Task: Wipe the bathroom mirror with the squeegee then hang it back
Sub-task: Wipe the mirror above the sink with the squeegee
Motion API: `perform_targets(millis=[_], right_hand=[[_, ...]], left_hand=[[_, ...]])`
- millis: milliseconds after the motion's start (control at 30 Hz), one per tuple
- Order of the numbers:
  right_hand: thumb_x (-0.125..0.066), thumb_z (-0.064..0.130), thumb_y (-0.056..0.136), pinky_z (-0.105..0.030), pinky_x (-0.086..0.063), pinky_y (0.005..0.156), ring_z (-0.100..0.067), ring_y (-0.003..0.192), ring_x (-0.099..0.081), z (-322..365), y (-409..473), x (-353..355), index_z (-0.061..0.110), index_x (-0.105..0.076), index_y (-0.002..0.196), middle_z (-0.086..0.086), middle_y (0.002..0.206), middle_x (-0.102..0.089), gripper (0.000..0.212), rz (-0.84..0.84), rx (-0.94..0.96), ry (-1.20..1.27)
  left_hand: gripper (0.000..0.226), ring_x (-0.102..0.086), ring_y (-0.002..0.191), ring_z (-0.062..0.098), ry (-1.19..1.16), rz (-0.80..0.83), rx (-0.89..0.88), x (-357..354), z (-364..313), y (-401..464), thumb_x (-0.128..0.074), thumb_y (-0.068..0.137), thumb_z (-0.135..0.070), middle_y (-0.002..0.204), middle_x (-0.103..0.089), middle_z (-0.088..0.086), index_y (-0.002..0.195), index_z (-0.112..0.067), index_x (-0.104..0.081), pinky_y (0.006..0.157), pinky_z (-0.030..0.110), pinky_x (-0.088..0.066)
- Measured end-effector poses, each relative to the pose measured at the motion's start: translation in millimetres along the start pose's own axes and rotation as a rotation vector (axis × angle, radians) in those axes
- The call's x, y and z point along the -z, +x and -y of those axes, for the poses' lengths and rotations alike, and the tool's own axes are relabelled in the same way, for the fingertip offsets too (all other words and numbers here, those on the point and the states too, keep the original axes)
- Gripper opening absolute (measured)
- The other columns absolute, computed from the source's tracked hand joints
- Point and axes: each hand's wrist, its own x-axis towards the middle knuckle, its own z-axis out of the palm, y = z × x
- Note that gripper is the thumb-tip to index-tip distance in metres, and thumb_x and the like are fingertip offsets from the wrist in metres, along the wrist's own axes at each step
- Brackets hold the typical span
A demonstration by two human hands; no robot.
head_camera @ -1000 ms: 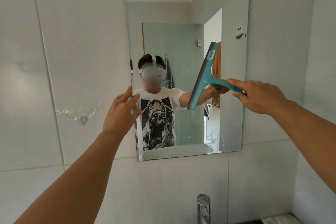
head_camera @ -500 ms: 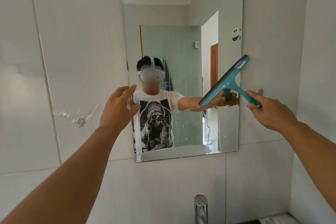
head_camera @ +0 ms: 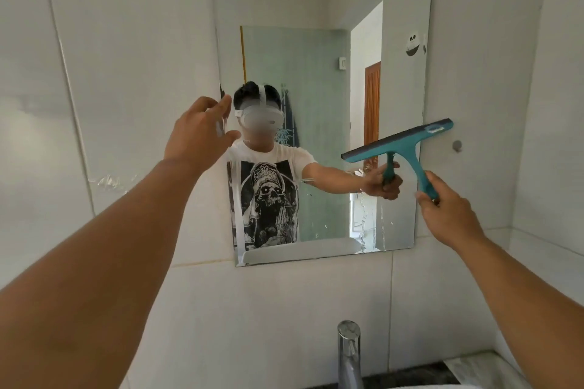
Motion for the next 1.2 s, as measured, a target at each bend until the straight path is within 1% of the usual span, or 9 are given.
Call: perform_targets(millis=[100, 267, 367, 467, 633, 833, 933, 1033, 1200], right_hand=[[-0.044, 0.042, 0.099, -0.055, -0.045, 0.098, -0.039, 0.115, -0.056, 9, -18, -26, 0.033, -0.031, 0.148, -0.013, 0.130, -0.061, 0.051, -0.028, -0.081, 0.162], [-0.044, 0.040, 0.095, -0.056, -0.055, 0.082, -0.039, 0.094, -0.063, 44, -47, -67, 0.036, -0.043, 0.129, -0.010, 0.112, -0.064, 0.034, -0.064, -0.205, 0.443], [-0.041, 0.036, 0.098, -0.042, -0.055, 0.059, -0.027, 0.066, -0.060, 67, -57, -85, 0.030, -0.042, 0.128, -0.003, 0.093, -0.060, 0.031, -0.044, -0.303, 0.632], [-0.038, 0.034, 0.101, -0.029, -0.048, 0.048, -0.018, 0.057, -0.056, 88, -67, -99, 0.029, -0.039, 0.124, -0.006, 0.091, -0.056, 0.024, -0.013, -0.365, 0.757], [-0.037, 0.036, 0.101, -0.024, -0.043, 0.042, -0.018, 0.057, -0.056, 118, -86, -126, 0.027, -0.035, 0.122, -0.008, 0.091, -0.053, 0.023, 0.068, -0.427, 0.891], [-0.036, 0.034, 0.102, -0.025, -0.047, 0.045, -0.020, 0.056, -0.063, 135, -124, -157, 0.024, -0.034, 0.122, -0.005, 0.094, -0.057, 0.023, 0.151, -0.346, 0.838], [-0.036, 0.034, 0.102, -0.023, -0.047, 0.044, -0.024, 0.060, -0.067, 142, -136, -167, 0.025, -0.033, 0.122, -0.006, 0.095, -0.058, 0.022, 0.173, -0.333, 0.851], [-0.036, 0.035, 0.102, -0.023, -0.048, 0.046, -0.023, 0.060, -0.066, 152, -139, -169, 0.025, -0.033, 0.123, -0.005, 0.096, -0.058, 0.023, 0.180, -0.349, 0.893], [-0.036, 0.034, 0.102, -0.023, -0.049, 0.047, -0.019, 0.056, -0.064, 165, -148, -175, 0.025, -0.033, 0.123, -0.006, 0.095, -0.057, 0.023, 0.224, -0.359, 0.948]], left_hand=[[0.067, -0.062, 0.101, 0.036, -0.009, 0.000, -0.007, 1, 1, 1, -0.076, 0.083, -0.036, 0.124, -0.057, 0.013, 0.141, -0.015, -0.049, 0.089, 0.045, -0.052], [0.066, -0.062, 0.101, 0.032, -0.029, -0.015, -0.010, 0, 2, 2, -0.077, 0.081, -0.037, 0.121, -0.058, 0.011, 0.138, -0.015, -0.052, 0.089, 0.042, -0.051], [0.066, -0.061, 0.099, 0.030, -0.030, -0.032, -0.010, -4, 4, 3, -0.077, 0.080, -0.036, 0.120, -0.058, 0.010, 0.138, -0.017, -0.053, 0.088, 0.040, -0.052], [0.066, -0.062, 0.098, 0.031, -0.029, -0.040, -0.012, -7, 7, 3, -0.077, 0.080, -0.035, 0.119, -0.058, 0.010, 0.139, -0.018, -0.052, 0.088, 0.040, -0.051], [0.067, -0.047, 0.118, 0.034, -0.014, -0.050, -0.037, -15, 12, 0, -0.072, 0.085, -0.036, 0.131, -0.053, 0.010, 0.144, -0.019, -0.045, 0.100, 0.043, -0.044], [0.071, -0.008, 0.149, 0.036, 0.201, -0.051, -0.093, -15, 20, 3, -0.061, 0.087, -0.052, 0.164, -0.011, 0.007, 0.149, -0.028, -0.034, 0.114, 0.055, -0.028], [0.076, 0.005, 0.151, 0.035, 0.213, 0.004, -0.078, -13, 25, 6, -0.052, 0.088, -0.061, 0.166, 0.002, 0.006, 0.153, -0.037, -0.020, 0.118, 0.060, -0.011], [0.079, 0.010, 0.150, 0.035, 0.204, 0.046, -0.048, -15, 29, 7, -0.045, 0.088, -0.067, 0.166, 0.006, 0.006, 0.153, -0.045, -0.005, 0.117, 0.063, -0.009], [0.080, 0.011, 0.150, 0.035, 0.182, 0.046, -0.042, -18, 31, 7, -0.046, 0.087, -0.067, 0.166, 0.005, 0.006, 0.153, -0.044, -0.005, 0.117, 0.063, -0.006]])
